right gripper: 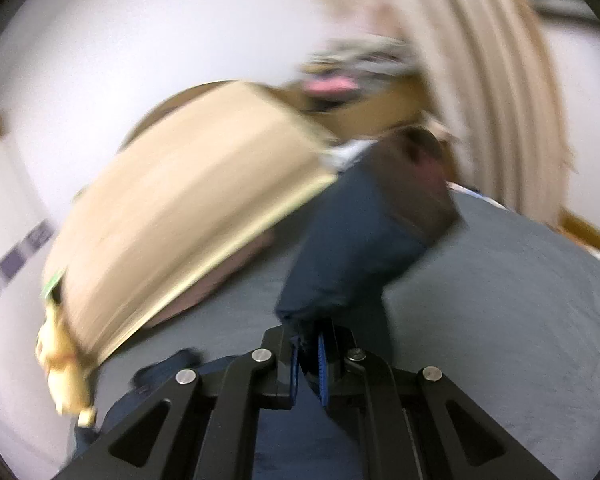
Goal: Fold large clothes
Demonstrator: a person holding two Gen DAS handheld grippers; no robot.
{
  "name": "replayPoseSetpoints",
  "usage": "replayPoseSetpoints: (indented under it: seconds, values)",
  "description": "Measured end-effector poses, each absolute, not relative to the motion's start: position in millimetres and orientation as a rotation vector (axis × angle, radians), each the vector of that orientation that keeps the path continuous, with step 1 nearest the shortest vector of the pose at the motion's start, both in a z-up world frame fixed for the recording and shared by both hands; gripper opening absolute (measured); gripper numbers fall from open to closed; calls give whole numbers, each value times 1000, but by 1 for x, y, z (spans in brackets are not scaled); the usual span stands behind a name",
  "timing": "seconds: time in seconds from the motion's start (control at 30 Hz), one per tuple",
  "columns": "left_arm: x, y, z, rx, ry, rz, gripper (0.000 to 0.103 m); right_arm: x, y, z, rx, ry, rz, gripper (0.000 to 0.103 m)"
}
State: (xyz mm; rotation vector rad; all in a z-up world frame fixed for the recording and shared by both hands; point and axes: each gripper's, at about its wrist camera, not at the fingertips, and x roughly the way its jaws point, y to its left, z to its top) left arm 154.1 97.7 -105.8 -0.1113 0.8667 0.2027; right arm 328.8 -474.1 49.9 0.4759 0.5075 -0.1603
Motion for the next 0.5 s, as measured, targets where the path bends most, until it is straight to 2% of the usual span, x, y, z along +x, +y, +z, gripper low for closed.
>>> replayPoseSetpoints:
  seconds: [0.1,0.2,0.33,0.5]
  values:
    - [152,106,-98,-129,850,215,103,337,-399,66,375,503,-51,8]
    - [150,116,-90,-154,832,230,103,342,-330,57,291,540,43,8]
    - [147,125,-82,-165,818,243,103,350,-265,13,246,646,115,8]
    - [149,129,-76,-170,808,238,103,359,-229,-59,217,805,108,8]
